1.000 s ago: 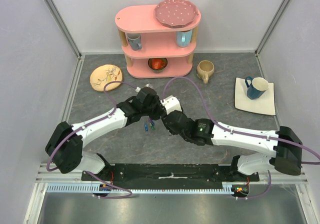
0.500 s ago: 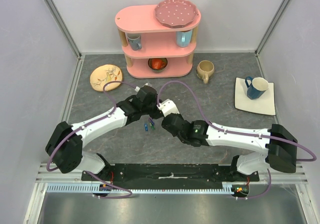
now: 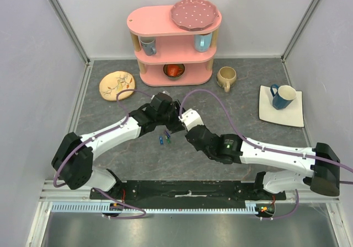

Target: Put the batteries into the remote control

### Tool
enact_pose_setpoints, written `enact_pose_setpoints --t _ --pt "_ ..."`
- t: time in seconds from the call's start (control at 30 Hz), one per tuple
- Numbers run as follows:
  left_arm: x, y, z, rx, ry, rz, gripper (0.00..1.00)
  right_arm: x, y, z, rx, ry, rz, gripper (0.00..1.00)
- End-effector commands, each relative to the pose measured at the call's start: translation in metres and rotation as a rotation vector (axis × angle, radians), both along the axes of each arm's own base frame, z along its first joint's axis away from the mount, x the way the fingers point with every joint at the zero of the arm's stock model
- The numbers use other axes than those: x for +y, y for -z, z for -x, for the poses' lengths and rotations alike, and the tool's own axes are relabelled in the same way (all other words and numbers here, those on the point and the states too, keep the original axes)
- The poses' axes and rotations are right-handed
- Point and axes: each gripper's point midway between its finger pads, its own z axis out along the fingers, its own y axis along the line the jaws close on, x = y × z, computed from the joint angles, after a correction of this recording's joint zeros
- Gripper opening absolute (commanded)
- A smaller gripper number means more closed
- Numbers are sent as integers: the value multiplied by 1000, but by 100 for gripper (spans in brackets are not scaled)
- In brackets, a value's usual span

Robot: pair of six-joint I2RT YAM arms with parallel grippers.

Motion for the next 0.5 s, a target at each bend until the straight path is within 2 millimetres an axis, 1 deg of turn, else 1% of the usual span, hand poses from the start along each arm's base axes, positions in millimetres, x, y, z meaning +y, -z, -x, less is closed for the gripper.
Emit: enact_pose_setpoints --t 0.0,0.03,0.1,0.13,0.17,0.2,0.23,0.27,0.3,0.33,0.37,0.4,0.43,0.47 --pt "0 -24 -20 -65 -16 33 71 1 -22 3 -13 -15 -61 0" --pt "11 -28 -28 -74 -44 36 72 -1 -24 5 -8 -11 -72 0" --pt "23 -34 -36 -91 -74 42 75 -3 -21 6 17 5 -98 0" --pt "37 -44 -43 -118 -114 52 77 -4 -21 5 29 10 -113 0" --pt "43 -48 -46 -136 -125 51 84 -6 -17 5 54 21 -125 0" --pt "51 -53 -50 -158 -149 51 86 -7 -15 3 66 29 -136 0" --pt "61 -59 -55 -181 -175 49 91 -14 -11 -3 76 57 -144 0" --pt "69 -73 -54 -222 -184 53 92 -13 -8 -3 114 56 -170 0" --pt "74 -79 -55 -244 -195 50 92 -16 -4 -7 138 68 -189 0" --pt "81 -82 -56 -260 -211 39 93 -27 1 -24 154 126 -227 0" --pt "87 -93 -50 -303 -196 27 93 -24 7 -22 226 109 -287 0" --pt "89 -94 -45 -316 -178 23 93 -27 11 -29 249 126 -321 0" --pt "90 -94 -39 -328 -158 25 91 -39 18 -47 264 183 -368 0" --pt "91 -93 -33 -345 -127 19 91 -41 23 -53 290 196 -394 0"
